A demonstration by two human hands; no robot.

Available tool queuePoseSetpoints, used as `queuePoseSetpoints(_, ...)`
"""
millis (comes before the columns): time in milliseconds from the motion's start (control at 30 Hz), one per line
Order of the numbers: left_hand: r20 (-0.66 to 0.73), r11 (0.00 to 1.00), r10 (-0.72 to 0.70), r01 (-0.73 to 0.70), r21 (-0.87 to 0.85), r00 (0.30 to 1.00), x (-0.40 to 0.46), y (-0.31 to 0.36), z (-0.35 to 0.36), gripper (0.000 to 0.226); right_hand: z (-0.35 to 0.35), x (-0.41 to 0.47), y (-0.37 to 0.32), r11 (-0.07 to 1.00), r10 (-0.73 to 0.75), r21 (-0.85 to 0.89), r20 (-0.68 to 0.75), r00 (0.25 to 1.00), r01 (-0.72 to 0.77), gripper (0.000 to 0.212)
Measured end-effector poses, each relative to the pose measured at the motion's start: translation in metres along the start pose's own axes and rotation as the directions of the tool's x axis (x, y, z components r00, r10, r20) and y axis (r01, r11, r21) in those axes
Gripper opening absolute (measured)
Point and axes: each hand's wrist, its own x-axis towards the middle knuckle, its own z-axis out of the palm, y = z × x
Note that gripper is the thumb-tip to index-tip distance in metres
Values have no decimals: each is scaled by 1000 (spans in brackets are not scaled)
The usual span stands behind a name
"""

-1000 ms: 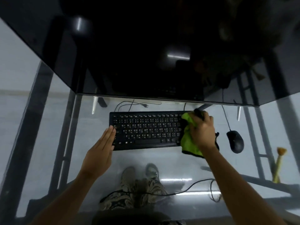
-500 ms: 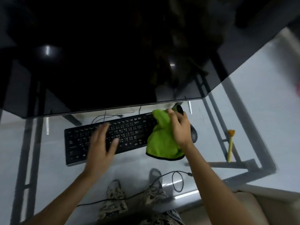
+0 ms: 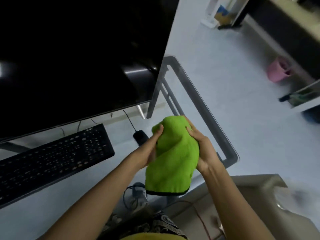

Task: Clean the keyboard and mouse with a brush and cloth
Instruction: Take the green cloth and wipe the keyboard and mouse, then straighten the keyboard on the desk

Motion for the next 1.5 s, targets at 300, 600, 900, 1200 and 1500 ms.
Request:
queuePoseSetpoints(300,-259,963,77,-5,268,963,42,-38,5,40,-100,12,17,473,-469,-880,-278,838,-27,58)
queuePoseSetpoints(600,-2,201,510,-117,973,860,38,-82,-13,72,-137,34,72,-479,-442,-855,36,896,-201,60)
queuePoseSetpoints(900,-234,217,853,92,972,467,-98,-50,-164,56,20,53,143,-361,-62,-784,561,826,505,95)
queuePoseSetpoints(1200,-811,762,518,285,582,271,-224,-87,-324,124,53,97,217,-449,-76,-864,289,954,226,110)
queuePoseSetpoints(1500,-701,686,641,177,706,312,-238,-83,-367,76,68,111,232,-498,-204,-842,347,915,209,78)
